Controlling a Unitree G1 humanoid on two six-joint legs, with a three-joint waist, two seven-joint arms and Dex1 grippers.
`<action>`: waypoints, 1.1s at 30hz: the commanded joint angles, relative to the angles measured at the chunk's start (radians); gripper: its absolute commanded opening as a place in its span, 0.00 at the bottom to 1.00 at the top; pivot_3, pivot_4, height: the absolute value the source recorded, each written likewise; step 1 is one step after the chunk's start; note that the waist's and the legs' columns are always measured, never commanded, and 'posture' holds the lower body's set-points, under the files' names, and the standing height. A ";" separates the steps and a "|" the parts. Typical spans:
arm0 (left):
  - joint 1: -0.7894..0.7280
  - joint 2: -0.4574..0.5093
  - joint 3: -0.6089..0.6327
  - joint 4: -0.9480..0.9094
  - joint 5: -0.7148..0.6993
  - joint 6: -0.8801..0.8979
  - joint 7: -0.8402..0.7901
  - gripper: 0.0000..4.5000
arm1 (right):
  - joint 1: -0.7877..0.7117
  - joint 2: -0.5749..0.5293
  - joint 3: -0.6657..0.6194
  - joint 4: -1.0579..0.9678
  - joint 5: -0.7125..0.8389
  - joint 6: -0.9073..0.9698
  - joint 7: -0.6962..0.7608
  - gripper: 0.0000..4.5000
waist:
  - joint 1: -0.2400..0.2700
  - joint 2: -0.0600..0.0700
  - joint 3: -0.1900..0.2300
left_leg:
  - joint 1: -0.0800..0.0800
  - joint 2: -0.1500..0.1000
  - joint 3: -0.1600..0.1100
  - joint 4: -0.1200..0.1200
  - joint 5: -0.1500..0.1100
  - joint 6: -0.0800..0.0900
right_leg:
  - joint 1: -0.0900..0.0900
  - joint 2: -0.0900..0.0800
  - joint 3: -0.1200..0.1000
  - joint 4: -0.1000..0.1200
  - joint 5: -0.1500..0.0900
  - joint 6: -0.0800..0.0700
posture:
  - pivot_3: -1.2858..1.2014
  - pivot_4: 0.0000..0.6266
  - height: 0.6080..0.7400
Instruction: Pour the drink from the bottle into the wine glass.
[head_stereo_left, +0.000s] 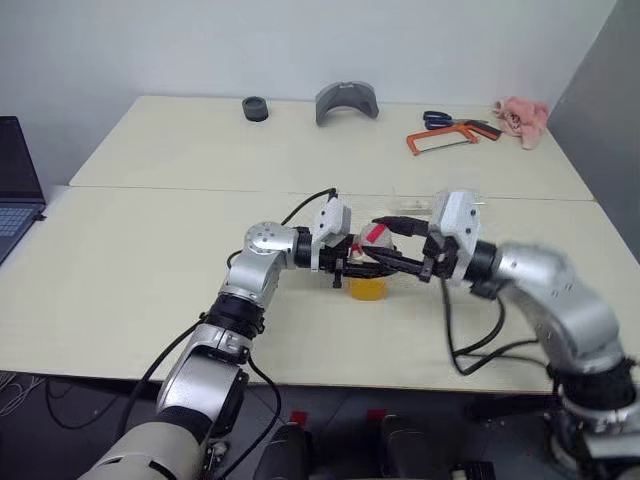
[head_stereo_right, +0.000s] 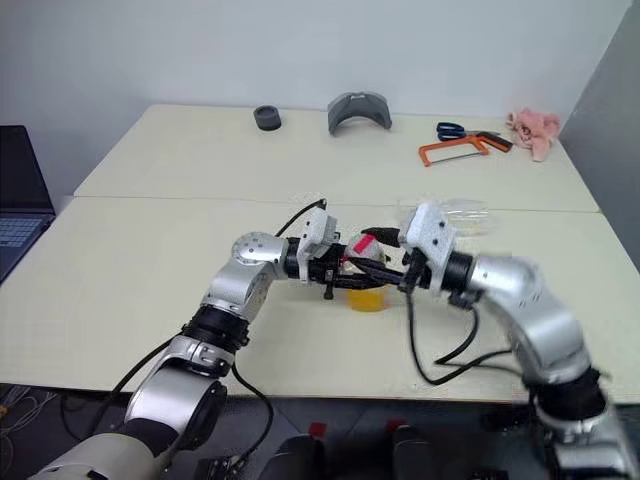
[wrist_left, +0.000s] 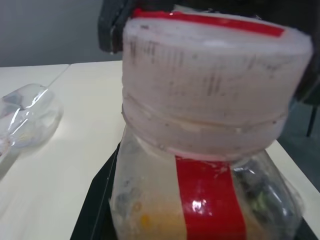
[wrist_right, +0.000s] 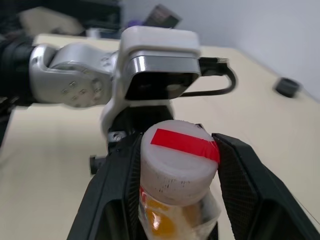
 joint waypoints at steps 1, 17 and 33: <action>-0.042 -0.003 0.026 -0.005 -0.019 0.001 0.011 0.37 | -0.059 -0.017 0.028 0.060 0.056 0.027 0.137 0.41 | 0.000 0.000 0.000 | 0.000 0.000 0.000 0.000 0.000 0.000 | 0.000 0.000 0.000 0.000 0.000 0.000 | 0.52 0.24 1.00; 0.006 -0.020 0.036 -0.067 -0.038 0.021 0.082 0.37 | 0.139 0.055 -0.129 -0.240 0.084 0.144 -0.204 0.88 | 0.005 0.000 0.000 | -0.001 0.001 -0.006 0.000 0.000 0.000 | -0.001 -0.003 0.001 0.001 0.000 0.000 | 0.52 0.24 1.00; 0.018 -0.028 0.029 -0.071 -0.031 0.010 0.084 0.37 | 0.168 0.180 -0.083 -0.256 -0.056 0.123 -0.438 0.88 | 0.006 0.000 0.000 | -0.001 0.001 -0.006 0.000 0.000 0.000 | -0.001 -0.003 0.001 0.001 0.000 0.000 | 0.52 0.24 1.00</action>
